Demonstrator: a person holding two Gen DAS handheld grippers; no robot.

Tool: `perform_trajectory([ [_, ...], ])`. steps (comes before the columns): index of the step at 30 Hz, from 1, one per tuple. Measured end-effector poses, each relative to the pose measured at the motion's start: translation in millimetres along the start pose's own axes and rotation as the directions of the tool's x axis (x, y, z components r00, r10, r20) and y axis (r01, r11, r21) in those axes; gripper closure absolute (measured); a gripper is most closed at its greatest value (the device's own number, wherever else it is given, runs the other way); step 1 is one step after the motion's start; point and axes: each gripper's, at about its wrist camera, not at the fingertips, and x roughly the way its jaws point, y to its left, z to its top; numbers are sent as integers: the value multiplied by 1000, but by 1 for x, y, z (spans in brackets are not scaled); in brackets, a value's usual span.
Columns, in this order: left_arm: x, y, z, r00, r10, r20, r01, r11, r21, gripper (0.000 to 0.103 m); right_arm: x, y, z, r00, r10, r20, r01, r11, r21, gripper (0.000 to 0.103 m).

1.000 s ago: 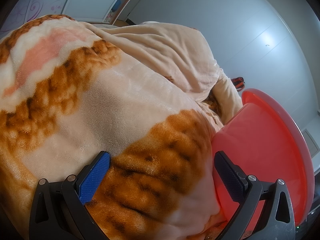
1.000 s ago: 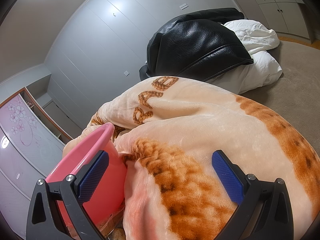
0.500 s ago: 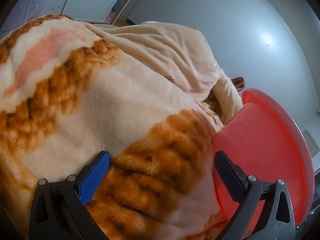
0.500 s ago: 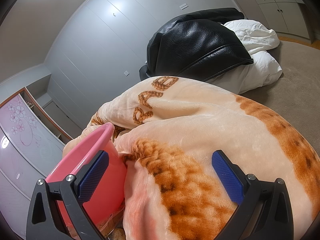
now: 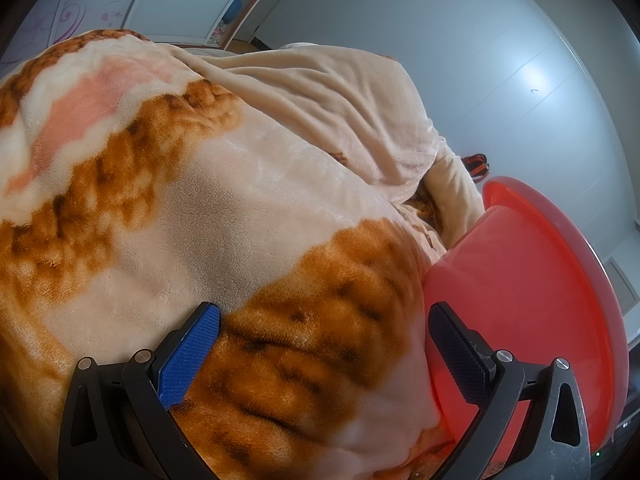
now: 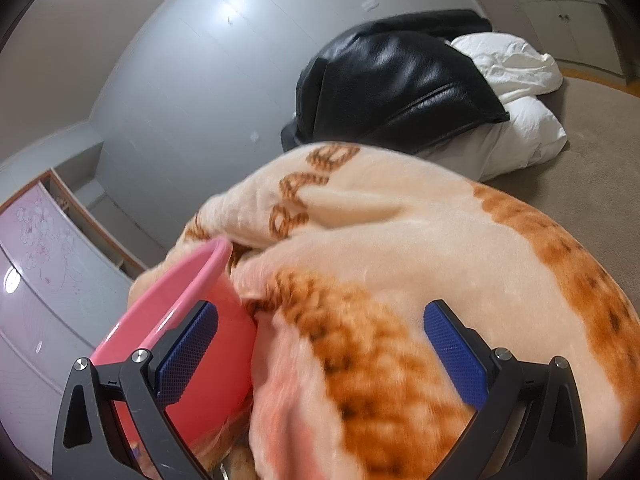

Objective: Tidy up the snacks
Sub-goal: 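Grasp a yellow snack packet beside the bowl with the right gripper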

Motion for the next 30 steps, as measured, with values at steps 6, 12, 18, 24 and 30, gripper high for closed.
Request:
perform_trajectory([
  [6,-4,1,-1,1000,0,1,0,1000,0,1,-28,26,-26,983,86,-162,-114,979,-171,0],
  [12,-5,2,-2,1000,0,2,0,1000,0,1,-44,46,-80,950,168,-265,-265,882,-390,0],
  [18,-5,2,-2,1000,1,2,-1,1000,1,1,-32,67,-110,816,298,-495,-512,771,-379,0],
  [24,-5,2,-2,1000,1,2,-1,1000,2,1,-40,78,-124,825,263,-499,-506,738,-447,40],
  [30,-5,2,-2,1000,0,2,0,1000,2,1,-47,58,-102,815,346,-465,-523,784,-333,76],
])
